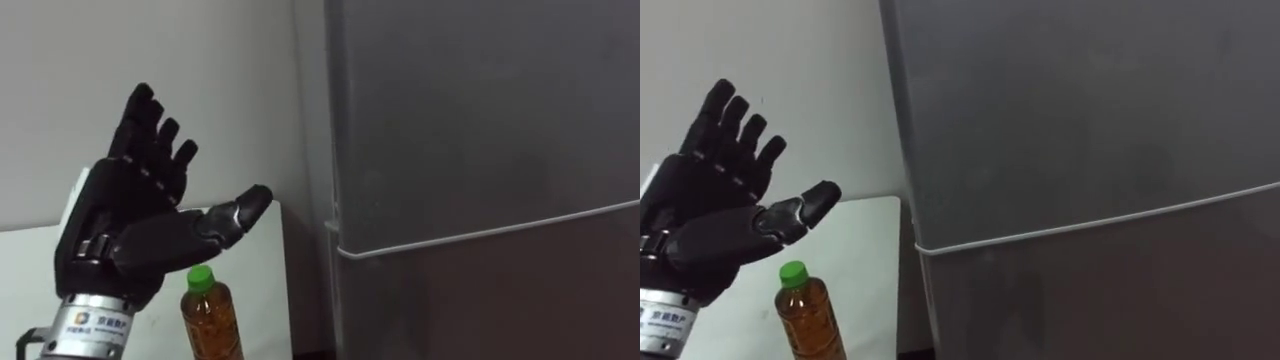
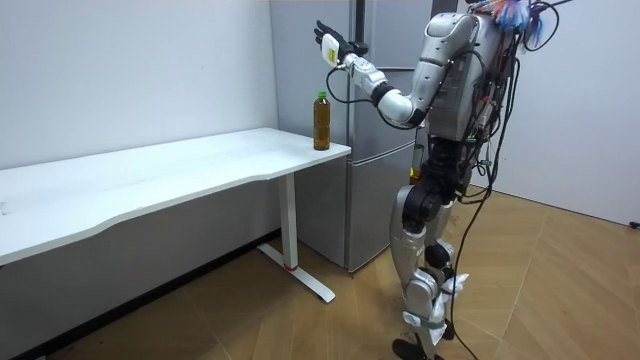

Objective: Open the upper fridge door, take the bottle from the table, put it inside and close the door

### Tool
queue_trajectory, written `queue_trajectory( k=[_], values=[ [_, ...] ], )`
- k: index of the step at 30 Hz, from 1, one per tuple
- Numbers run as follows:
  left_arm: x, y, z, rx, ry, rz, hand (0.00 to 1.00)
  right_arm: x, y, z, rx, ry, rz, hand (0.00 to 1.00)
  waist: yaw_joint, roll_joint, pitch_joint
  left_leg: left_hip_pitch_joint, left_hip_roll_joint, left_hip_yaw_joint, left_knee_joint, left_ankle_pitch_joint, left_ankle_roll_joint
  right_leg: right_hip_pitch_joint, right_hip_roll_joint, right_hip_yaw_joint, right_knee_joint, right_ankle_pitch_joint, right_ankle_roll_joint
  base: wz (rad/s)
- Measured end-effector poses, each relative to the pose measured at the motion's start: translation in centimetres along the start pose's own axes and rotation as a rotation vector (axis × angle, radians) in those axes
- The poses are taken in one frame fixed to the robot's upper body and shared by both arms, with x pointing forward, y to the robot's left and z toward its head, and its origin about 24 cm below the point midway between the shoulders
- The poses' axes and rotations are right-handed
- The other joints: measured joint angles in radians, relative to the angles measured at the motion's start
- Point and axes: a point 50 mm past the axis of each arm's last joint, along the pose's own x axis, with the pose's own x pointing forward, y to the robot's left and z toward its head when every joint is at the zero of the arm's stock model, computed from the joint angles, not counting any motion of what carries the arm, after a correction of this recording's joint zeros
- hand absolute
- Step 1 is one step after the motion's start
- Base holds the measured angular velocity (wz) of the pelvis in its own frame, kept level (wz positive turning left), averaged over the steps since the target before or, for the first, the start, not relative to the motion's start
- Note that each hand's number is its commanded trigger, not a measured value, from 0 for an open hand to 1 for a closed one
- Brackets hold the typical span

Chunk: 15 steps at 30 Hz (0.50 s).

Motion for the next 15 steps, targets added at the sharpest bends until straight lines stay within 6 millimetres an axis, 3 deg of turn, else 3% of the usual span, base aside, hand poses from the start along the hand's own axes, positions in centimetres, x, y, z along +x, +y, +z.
queue_trajectory(
  k=[1,15],
  values=[
    [0.0,-0.5,-0.4,-0.007,0.024,-0.033,0.0,0.0,0.2,0.2,-0.018,-0.004,0.005,0.0,0.0,0.006,-0.0043,-0.001,0.0,0.0,0.0,0.0,0.0,-0.003,0.0,0.001,0.0,0.0,0.0,0.0],
    [-0.3,-4.5,-3.0,-0.101,0.162,-0.237,0.0,0.3,1.6,1.3,-0.164,-0.003,0.035,0.0,-0.006,0.009,-0.0063,-0.007,0.002,0.016,0.0,0.0,0.0,-0.01,0.002,0.0,0.002,0.002,-0.002,0.0]
  ],
)
